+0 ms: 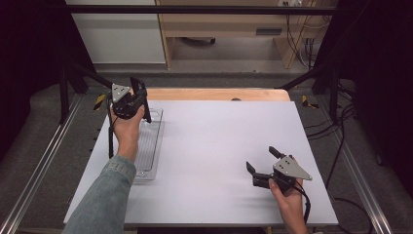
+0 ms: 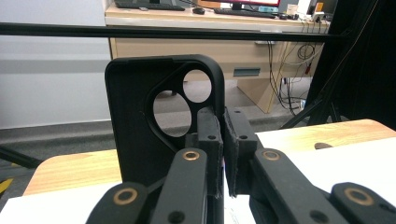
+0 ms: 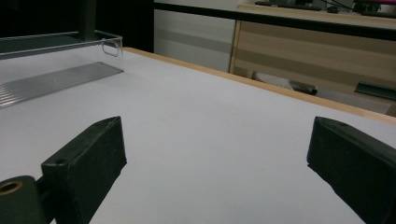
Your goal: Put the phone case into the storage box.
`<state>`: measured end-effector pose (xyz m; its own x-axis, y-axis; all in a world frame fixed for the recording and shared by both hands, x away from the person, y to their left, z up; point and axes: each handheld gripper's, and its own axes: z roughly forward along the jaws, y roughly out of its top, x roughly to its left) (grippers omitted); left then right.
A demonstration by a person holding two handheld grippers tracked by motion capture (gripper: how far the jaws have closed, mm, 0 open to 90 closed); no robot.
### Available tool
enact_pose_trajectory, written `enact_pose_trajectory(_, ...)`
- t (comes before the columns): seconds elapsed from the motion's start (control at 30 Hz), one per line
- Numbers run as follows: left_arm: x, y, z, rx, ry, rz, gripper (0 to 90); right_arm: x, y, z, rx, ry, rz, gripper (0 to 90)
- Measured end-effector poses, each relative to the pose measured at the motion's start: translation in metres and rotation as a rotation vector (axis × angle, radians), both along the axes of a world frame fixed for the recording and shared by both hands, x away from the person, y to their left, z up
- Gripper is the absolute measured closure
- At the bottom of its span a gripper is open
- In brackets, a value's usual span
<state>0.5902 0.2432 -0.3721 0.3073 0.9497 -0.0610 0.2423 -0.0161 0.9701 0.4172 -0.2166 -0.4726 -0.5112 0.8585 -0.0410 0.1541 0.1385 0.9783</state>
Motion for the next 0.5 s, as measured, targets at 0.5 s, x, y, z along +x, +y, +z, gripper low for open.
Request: enact_pose_trajectory(0.5,0.0041,-0.0003,-0.0045,-0.004,0.012,-0.025,85.8,-0.0001,0.0001,-0.0002,0.002,0.002,0.002,4.7)
